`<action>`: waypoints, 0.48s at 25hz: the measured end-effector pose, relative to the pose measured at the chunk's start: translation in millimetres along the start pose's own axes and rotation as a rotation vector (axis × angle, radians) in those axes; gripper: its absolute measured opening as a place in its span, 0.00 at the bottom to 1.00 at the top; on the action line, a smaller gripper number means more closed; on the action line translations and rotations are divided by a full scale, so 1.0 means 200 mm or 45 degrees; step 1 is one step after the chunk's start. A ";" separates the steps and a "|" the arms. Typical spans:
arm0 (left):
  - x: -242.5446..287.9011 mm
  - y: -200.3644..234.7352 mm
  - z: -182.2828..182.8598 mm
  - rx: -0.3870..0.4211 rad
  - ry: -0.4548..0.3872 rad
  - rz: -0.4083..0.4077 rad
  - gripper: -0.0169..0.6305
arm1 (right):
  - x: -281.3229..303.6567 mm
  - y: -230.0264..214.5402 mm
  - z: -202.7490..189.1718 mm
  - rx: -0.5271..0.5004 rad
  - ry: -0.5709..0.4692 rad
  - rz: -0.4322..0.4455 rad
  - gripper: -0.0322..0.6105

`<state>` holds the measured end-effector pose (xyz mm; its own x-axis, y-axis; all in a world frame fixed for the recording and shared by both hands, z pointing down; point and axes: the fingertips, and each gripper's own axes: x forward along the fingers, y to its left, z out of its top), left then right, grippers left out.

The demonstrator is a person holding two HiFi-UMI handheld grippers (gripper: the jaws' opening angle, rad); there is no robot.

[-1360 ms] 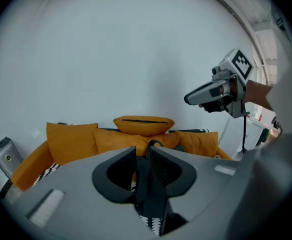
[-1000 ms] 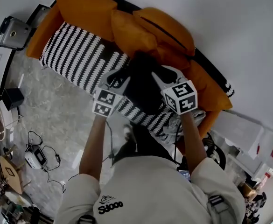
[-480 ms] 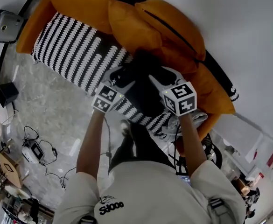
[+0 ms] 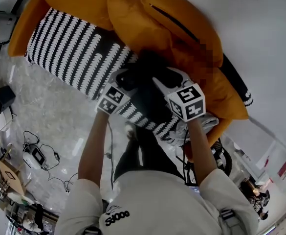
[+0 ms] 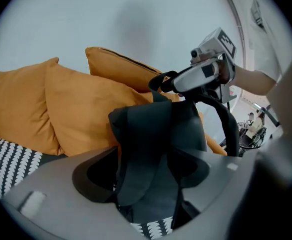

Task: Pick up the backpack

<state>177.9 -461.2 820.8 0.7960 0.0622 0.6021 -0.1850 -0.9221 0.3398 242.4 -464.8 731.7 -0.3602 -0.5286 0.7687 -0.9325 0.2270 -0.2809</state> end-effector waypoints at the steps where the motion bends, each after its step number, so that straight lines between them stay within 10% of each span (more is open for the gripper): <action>1: 0.01 0.01 0.00 -0.008 -0.003 -0.007 0.52 | 0.01 0.00 0.00 -0.007 0.013 0.007 0.37; 12: 0.00 -0.03 0.01 -0.083 -0.004 0.059 0.38 | 0.00 0.06 -0.04 -0.049 0.077 0.006 0.20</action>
<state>180.0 -456.4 817.1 0.7872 0.0185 0.6164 -0.2589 -0.8972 0.3577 232.3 -455.3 732.6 -0.3616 -0.4774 0.8009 -0.9286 0.2612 -0.2636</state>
